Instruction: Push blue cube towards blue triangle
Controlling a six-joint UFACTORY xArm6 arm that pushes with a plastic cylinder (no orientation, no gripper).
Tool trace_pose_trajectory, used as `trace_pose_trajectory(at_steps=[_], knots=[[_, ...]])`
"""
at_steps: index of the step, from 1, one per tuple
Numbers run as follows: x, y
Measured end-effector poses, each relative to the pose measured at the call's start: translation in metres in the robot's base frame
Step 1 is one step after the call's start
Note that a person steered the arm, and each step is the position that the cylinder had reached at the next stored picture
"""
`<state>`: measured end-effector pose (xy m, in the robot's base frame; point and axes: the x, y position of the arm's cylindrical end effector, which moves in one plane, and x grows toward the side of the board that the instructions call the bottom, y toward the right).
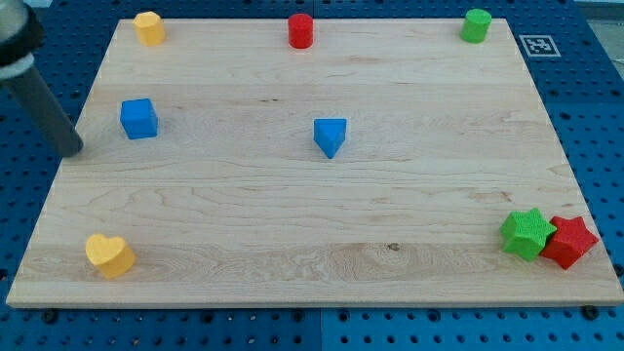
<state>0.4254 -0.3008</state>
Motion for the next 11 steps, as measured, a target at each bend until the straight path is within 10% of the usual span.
trace_pose_trajectory(at_steps=[6,11], knots=[[-0.03,0.205],[-0.012,0.214]])
